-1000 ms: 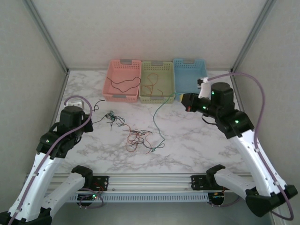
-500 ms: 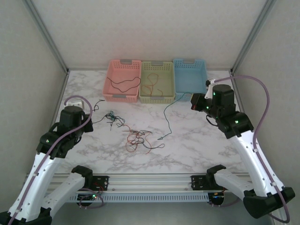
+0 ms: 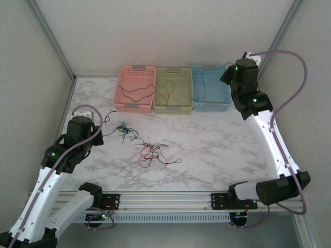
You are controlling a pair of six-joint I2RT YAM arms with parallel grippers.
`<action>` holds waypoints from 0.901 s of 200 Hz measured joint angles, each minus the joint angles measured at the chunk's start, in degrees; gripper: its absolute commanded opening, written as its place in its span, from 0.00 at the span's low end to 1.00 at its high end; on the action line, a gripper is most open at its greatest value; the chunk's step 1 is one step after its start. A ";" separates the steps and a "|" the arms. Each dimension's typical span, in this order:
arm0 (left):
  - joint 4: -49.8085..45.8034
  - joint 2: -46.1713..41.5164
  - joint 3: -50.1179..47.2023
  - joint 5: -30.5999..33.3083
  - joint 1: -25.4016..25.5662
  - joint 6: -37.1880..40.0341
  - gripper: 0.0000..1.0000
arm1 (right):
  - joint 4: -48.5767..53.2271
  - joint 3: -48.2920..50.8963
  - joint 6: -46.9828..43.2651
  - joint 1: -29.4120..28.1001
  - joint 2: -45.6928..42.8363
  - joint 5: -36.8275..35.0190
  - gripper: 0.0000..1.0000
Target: Untangle the cables
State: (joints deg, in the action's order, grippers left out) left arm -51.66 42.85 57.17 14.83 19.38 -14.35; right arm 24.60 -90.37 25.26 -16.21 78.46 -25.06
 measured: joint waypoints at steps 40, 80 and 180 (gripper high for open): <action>0.00 0.07 -0.22 -0.63 0.00 0.02 0.00 | -2.97 -9.53 1.60 0.70 11.02 -11.89 0.00; 0.00 0.07 -0.31 -1.05 0.00 0.02 0.00 | -0.74 -15.26 6.91 2.51 22.47 -18.99 0.00; 0.00 0.07 -0.31 -1.95 0.00 0.02 0.00 | 12.17 -25.38 9.14 4.09 47.25 -7.89 0.00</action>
State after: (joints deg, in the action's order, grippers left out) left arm -51.66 42.92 56.86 12.88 19.38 -14.33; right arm 36.77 -115.74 34.39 -12.12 125.71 -32.95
